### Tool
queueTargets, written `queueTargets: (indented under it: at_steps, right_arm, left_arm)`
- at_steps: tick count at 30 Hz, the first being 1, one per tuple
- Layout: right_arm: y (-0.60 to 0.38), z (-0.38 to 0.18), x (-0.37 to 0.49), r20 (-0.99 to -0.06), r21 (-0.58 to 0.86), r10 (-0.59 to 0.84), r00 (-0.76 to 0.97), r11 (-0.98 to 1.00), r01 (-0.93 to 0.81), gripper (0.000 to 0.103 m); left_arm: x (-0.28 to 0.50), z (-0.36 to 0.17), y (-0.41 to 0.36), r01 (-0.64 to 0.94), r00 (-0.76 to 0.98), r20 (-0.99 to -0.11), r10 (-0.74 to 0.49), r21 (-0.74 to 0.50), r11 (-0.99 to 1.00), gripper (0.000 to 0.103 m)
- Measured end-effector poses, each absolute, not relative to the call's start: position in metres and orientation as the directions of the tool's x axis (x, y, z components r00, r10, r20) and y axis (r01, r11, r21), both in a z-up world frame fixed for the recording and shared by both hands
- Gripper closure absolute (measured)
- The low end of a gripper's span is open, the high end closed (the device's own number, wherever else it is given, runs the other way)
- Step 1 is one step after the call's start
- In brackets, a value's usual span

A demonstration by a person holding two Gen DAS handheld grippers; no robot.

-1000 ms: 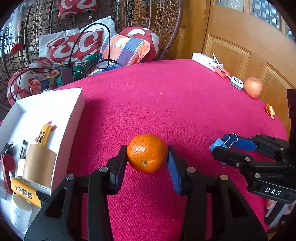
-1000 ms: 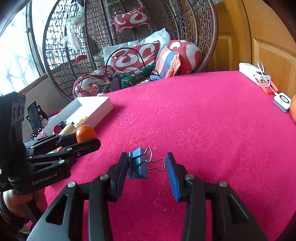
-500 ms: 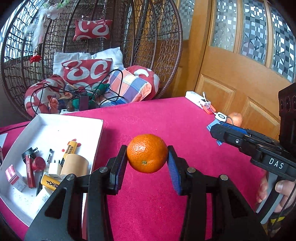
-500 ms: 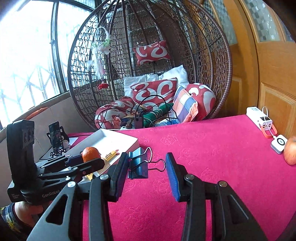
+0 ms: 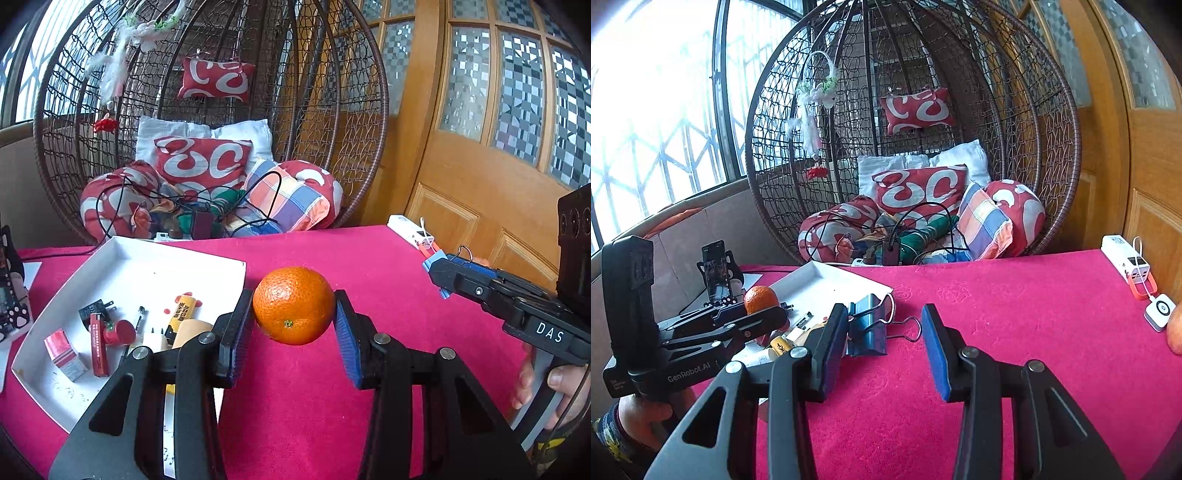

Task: Organize rigid objects
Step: 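Carry the blue binder clip and orange over the white tray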

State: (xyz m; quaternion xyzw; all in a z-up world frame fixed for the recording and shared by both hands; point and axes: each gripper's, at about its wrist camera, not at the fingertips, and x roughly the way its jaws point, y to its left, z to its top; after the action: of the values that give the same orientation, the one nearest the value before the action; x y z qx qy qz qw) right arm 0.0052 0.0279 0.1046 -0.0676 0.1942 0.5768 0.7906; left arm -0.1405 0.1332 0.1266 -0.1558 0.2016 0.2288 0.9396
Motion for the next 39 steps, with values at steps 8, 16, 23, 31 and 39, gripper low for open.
queueTargets:
  at_steps: [8, 16, 23, 31, 39]
  right_arm:
    - [0.053, 0.112, -0.011, -0.388, 0.085, 0.894, 0.224, 0.277, -0.957, 0.062]
    - [0.083, 0.109, -0.023, -0.41, 0.068, 0.895, 0.177, 0.224, -0.972, 0.062]
    - [0.112, 0.101, -0.031, -0.435, 0.044, 0.886, 0.158, 0.196, -0.98, 0.062]
    - [0.157, 0.082, -0.027, -0.51, 0.092, 0.854, 0.105, 0.176, -0.98, 0.062]
    - [0.209, 0.059, -0.029, -0.565, 0.123, 0.821, 0.079, 0.178, -0.976, 0.062]
  left_arm:
    - [-0.163, 0.127, 0.15, -0.541, 0.798, -0.437, 0.416, -0.215, 0.813, 0.061]
    - [-0.185, 0.122, 0.171, -0.592, 0.773, -0.444, 0.453, -0.25, 0.766, 0.061]
    - [-0.2, 0.118, 0.186, -0.625, 0.754, -0.447, 0.481, -0.263, 0.735, 0.061]
    - [-0.21, 0.103, 0.206, -0.666, 0.721, -0.479, 0.5, -0.281, 0.691, 0.061]
    - [-0.212, 0.078, 0.241, -0.738, 0.644, -0.546, 0.535, -0.26, 0.623, 0.061]
